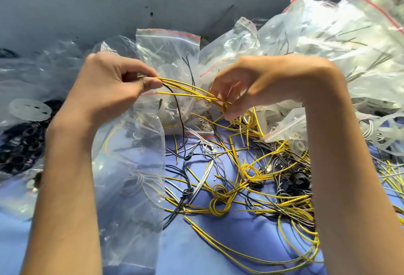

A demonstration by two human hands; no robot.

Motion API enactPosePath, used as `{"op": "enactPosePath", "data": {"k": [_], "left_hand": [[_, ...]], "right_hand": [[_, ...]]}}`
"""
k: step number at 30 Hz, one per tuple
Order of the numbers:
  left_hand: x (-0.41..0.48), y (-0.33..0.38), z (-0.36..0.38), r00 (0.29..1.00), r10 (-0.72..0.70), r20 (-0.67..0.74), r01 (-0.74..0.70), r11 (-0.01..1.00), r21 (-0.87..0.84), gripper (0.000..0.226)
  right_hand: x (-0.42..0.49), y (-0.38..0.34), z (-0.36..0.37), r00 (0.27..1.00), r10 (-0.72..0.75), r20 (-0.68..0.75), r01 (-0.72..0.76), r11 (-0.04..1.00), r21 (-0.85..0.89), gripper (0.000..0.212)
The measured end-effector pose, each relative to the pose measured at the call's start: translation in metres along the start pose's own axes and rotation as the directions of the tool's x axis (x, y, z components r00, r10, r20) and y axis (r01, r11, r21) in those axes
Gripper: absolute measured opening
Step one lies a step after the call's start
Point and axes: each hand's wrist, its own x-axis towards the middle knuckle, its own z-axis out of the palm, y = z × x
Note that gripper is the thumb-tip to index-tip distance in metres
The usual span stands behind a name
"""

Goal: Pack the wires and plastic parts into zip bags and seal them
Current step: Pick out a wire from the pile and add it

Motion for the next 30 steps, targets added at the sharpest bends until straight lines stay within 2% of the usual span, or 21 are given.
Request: {"op": "enactPosePath", "data": {"k": [3,5,9,11,14,17,22,24,26,28,30], "left_hand": [[0.001,-0.002,0.001,1.000,-0.028,-0.001,0.028,0.999,-0.018,0.020],[0.001,-0.004,0.002,0.999,-0.051,0.005,0.051,0.998,-0.020,0.020],[0.000,-0.011,0.000,0.995,-0.096,0.041,0.096,0.995,0.001,0.016],[-0.001,-0.016,-0.002,0.988,-0.130,0.083,0.129,0.991,0.029,0.012],[-0.002,-0.021,-0.004,0.969,-0.179,0.168,0.175,0.984,0.043,0.004],[-0.003,-0.021,-0.005,0.960,-0.184,0.212,0.179,0.983,0.044,0.005],[-0.001,-0.017,-0.005,0.974,-0.171,0.149,0.165,0.985,0.049,0.026],[-0.001,-0.013,-0.007,0.978,-0.163,0.134,0.160,0.987,0.031,0.031],[-0.001,-0.006,-0.007,0.980,-0.151,0.131,0.148,0.989,0.028,0.034],[0.000,0.002,-0.007,0.983,-0.127,0.134,0.124,0.992,0.029,0.039],[0.001,0.013,-0.005,0.986,-0.072,0.150,0.069,0.997,0.024,0.052]], "right_hand": [[0.000,0.001,-0.001,1.000,0.013,0.011,-0.013,1.000,-0.003,0.028],[0.001,0.002,0.001,1.000,0.023,-0.003,-0.023,0.999,-0.046,0.022],[-0.002,0.006,-0.002,0.991,0.046,-0.128,-0.060,0.992,-0.113,0.005],[-0.003,0.008,-0.005,0.975,0.012,-0.221,-0.039,0.992,-0.118,0.010],[-0.003,0.007,-0.006,0.938,-0.026,-0.345,0.022,1.000,-0.017,0.010],[-0.001,0.006,-0.006,0.890,-0.027,-0.456,0.082,0.992,0.100,0.009],[0.002,0.009,-0.006,0.845,0.065,-0.531,0.072,0.969,0.235,0.005],[0.003,0.010,-0.008,0.782,0.170,-0.599,0.071,0.932,0.356,0.016],[0.005,0.009,-0.010,0.676,0.265,-0.688,0.118,0.883,0.455,0.029],[0.004,0.004,-0.012,0.587,0.295,-0.754,0.201,0.849,0.489,0.035],[0.003,-0.003,-0.013,0.544,0.302,-0.783,0.294,0.805,0.515,0.036]]}}
